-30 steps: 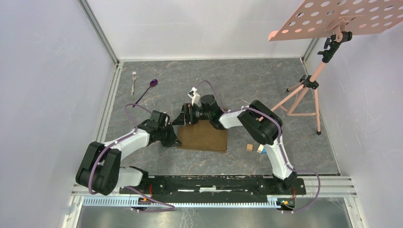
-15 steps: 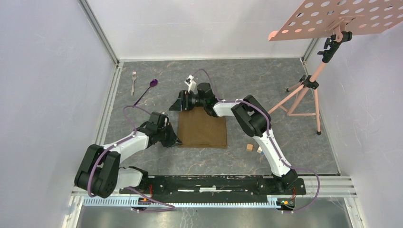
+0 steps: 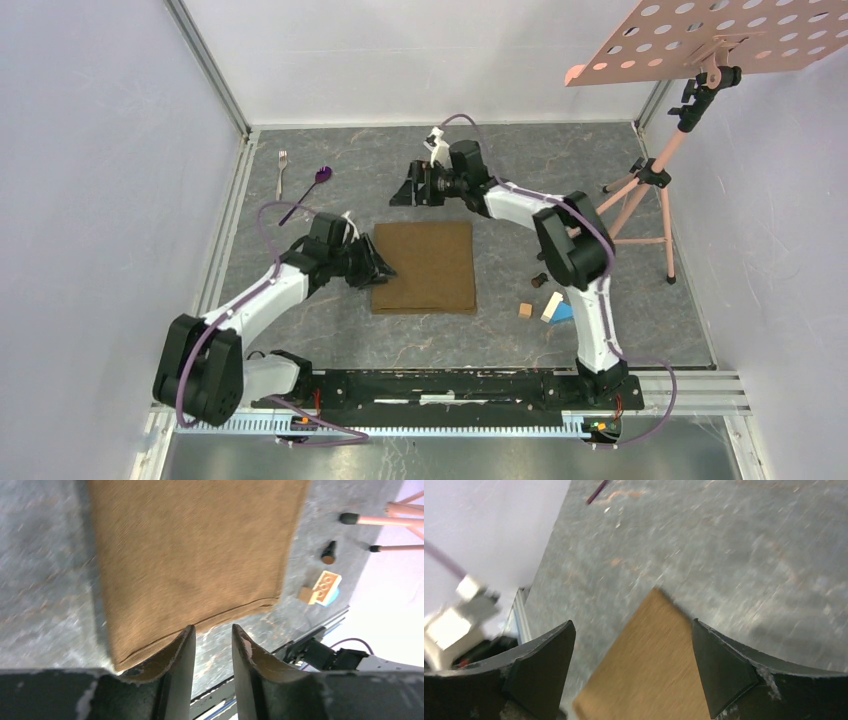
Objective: Fold the napkin into a case and place the utensils inside
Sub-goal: Smooth out the square-folded napkin at the center of the board.
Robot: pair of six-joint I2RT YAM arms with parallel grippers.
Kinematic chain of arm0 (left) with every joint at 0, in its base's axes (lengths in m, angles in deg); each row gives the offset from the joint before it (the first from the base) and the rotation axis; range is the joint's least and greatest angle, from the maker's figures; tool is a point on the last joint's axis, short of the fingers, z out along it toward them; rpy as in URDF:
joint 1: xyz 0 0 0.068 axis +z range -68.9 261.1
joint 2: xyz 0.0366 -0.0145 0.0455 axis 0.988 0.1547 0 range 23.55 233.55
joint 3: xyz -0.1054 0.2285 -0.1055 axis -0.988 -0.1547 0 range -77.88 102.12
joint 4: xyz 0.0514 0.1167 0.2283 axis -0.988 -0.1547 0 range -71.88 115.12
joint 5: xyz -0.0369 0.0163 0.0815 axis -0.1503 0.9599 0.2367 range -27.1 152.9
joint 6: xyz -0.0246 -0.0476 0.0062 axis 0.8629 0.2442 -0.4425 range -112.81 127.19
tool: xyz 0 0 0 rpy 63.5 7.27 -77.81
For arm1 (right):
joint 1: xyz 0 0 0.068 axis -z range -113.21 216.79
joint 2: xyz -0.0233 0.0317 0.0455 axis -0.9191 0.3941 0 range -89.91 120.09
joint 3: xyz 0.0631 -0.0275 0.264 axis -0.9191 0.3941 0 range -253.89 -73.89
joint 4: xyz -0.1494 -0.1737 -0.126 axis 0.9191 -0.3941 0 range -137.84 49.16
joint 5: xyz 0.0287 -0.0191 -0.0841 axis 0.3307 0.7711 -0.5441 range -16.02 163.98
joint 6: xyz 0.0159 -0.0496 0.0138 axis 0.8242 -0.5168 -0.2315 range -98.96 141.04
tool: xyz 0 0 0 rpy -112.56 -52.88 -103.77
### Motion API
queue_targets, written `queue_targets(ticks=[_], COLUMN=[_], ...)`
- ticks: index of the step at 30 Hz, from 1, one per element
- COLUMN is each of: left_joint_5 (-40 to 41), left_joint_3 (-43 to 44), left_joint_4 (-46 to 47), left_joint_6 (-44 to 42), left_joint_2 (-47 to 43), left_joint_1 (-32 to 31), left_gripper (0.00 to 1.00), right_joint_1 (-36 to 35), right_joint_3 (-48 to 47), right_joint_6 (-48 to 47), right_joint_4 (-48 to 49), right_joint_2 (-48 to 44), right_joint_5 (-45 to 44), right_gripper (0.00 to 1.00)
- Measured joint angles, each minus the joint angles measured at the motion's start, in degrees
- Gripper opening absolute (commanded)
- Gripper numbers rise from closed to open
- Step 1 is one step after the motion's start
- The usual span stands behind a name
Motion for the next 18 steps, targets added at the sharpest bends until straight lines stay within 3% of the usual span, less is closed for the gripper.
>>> queue_targets(ticks=[6,12,18], left_joint_5=[-2.3,-2.3,-1.1], left_joint_3=[8.2,9.5,5.4], left_joint_4=[4.5,8.5,12.3], left_joint_6=[0.0,0.0,0.7], left_joint_2=[11.7,22.0,22.6], left_joint_1=[1.6,3.7,3.9], left_gripper=[0.36,0.31,0.3], right_joint_1=[-0.3,1.2,5.7], right_joint_3=[20.5,27.8,30.6], right_joint_6=[1.8,3.4,3.5], right_joint_4=[10.1,16.4,21.3], right_joint_2=[-14.0,-12.5,-9.3], right_joint_5=[3.0,5.6,7.6], right_gripper=[0.88,0.87,0.87])
